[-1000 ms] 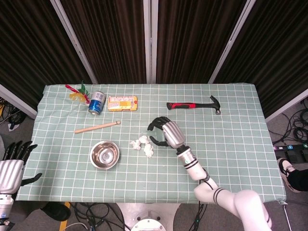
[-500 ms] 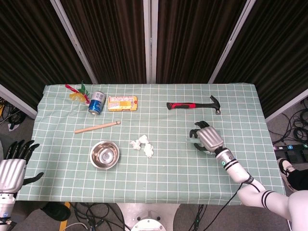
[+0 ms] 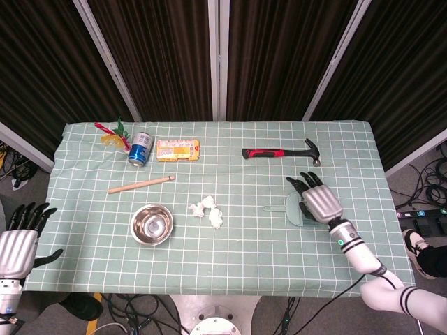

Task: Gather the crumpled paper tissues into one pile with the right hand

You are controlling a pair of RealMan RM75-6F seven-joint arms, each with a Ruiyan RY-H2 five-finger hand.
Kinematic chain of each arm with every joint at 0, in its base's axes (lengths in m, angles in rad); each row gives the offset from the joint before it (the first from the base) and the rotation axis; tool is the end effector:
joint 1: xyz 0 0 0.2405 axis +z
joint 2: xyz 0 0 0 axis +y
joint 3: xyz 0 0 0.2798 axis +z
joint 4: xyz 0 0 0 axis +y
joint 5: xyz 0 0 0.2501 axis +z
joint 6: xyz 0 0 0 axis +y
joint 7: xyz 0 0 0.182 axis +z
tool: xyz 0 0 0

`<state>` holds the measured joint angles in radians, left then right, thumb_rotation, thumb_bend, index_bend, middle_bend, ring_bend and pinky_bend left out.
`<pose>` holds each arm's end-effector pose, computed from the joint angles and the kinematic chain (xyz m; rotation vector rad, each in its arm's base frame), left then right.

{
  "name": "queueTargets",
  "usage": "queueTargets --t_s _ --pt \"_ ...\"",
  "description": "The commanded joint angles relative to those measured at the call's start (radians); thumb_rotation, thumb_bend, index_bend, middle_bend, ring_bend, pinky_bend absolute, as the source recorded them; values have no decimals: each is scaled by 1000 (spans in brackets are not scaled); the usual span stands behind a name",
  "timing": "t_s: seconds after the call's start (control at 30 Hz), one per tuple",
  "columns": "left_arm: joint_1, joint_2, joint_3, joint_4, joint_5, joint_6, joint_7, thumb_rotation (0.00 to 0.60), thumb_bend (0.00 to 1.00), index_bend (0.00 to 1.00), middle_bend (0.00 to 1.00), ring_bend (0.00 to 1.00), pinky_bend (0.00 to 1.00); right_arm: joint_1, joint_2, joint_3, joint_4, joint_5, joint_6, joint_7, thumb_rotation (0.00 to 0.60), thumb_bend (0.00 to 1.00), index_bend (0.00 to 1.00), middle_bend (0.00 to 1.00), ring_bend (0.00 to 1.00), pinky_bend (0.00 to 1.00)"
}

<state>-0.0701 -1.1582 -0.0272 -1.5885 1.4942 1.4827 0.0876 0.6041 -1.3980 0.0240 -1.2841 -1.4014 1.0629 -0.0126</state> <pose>-0.3554 0.2134 0.1170 -1.4096 -0.8787 -0.8228 -0.2763 -0.3904 0.0008 1.8485 -0.8362 0.8550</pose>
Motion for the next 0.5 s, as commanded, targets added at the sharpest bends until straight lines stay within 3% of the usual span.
queueTargets --t_s 0.03,0.13,0.2,0.37,0.5 --pt "-4 -12 -2 14 -1 -4 -2 600 0 162 101 42 58 -144 139 -15 -148 -38 214 -23 600 319 7 126 0 10" --pt "-11 -22 -6 25 -5 -12 -3 600 0 162 101 42 57 -237 193 -40 -215 -60 340 -35 600 147 0 75 0 8" --pt "-15 -29 -8 31 -6 -17 -3 600 0 162 101 42 58 -298 219 -59 -250 -73 412 -43 600 83 0 46 0 2" --pt "-24 -41 -9 38 -5 -26 -5 600 0 162 101 41 58 -414 247 -89 -286 -104 546 -35 600 80 0 17 0 0" --pt "-29 -49 -12 42 -5 -28 -6 600 0 162 101 42 57 -449 253 -90 -286 -122 573 -34 600 134 0 19 0 0"
